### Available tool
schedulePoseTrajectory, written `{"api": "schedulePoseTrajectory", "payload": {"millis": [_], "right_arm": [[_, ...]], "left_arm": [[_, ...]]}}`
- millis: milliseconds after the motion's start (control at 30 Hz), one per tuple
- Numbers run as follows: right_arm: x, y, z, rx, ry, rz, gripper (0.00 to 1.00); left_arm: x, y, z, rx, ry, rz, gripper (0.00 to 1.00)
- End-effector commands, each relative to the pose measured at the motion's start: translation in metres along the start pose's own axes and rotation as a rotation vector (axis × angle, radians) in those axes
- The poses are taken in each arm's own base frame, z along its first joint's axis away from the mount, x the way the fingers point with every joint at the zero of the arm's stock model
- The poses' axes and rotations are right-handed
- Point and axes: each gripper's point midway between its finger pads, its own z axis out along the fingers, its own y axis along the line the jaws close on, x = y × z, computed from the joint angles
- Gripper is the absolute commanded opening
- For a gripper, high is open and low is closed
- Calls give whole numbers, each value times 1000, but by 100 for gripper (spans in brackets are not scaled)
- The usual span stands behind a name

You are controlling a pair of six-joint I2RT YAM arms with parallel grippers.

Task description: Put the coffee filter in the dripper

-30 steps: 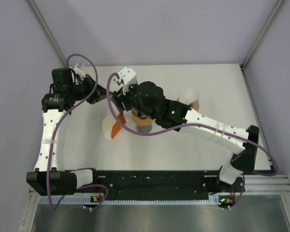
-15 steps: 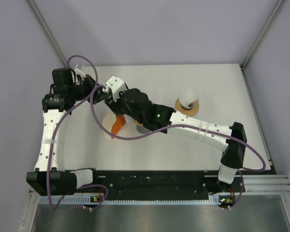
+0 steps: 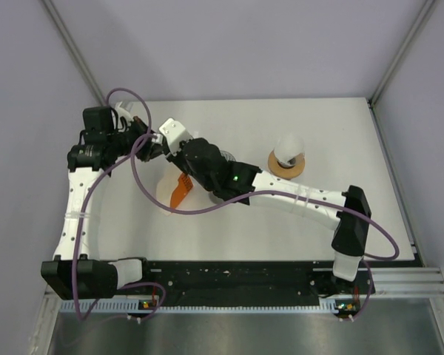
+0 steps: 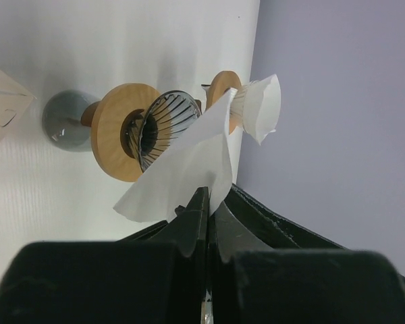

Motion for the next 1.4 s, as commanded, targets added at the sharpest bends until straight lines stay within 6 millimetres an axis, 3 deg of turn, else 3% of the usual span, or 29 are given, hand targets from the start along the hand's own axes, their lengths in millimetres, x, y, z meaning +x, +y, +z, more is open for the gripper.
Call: {"api": "schedulePoseTrajectory", "payload": {"millis": [0,167,300,533,667,733,800,833,867,1033,1100,1267,1367], "right_arm": [[-20,-11,2,87,-34,-5,27],[-20,-18,2,140,-18,-23,3],[-19,-19,2,143,-2,-33,0],[-16,-31,-2,112,57,35,0],[-16,-48,-9,62,95,124,0],[-17,-54,-13,15,104,196,0],[-15,-61,-17,-39,117,277,0],[-17,-65,-22,-68,114,324,0],[-15,-67,-24,-87,118,358,0],[-20,-76,-36,-105,105,431,0],[-24,-77,-39,-106,88,447,0],[-31,-66,-38,-165,61,478,0],[-33,-65,-39,-176,51,485,0]], "left_arm": [[-1,-15,-5,65,-9,34,0],[0,-16,-4,76,-1,37,0],[0,-18,-4,97,1,53,0],[-12,-40,-18,120,-68,223,50],[-21,-61,-34,134,-132,371,65],[-20,-71,-41,160,-137,426,78],[-18,-80,-47,181,-147,492,81],[-19,-82,-50,181,-163,533,93],[-21,-82,-50,170,-177,565,99],[-41,-50,-36,7,-253,607,99],[-35,-44,-24,-9,-235,626,99],[-21,-47,-1,9,-180,647,92],[-16,-47,9,14,-156,630,80]]}}
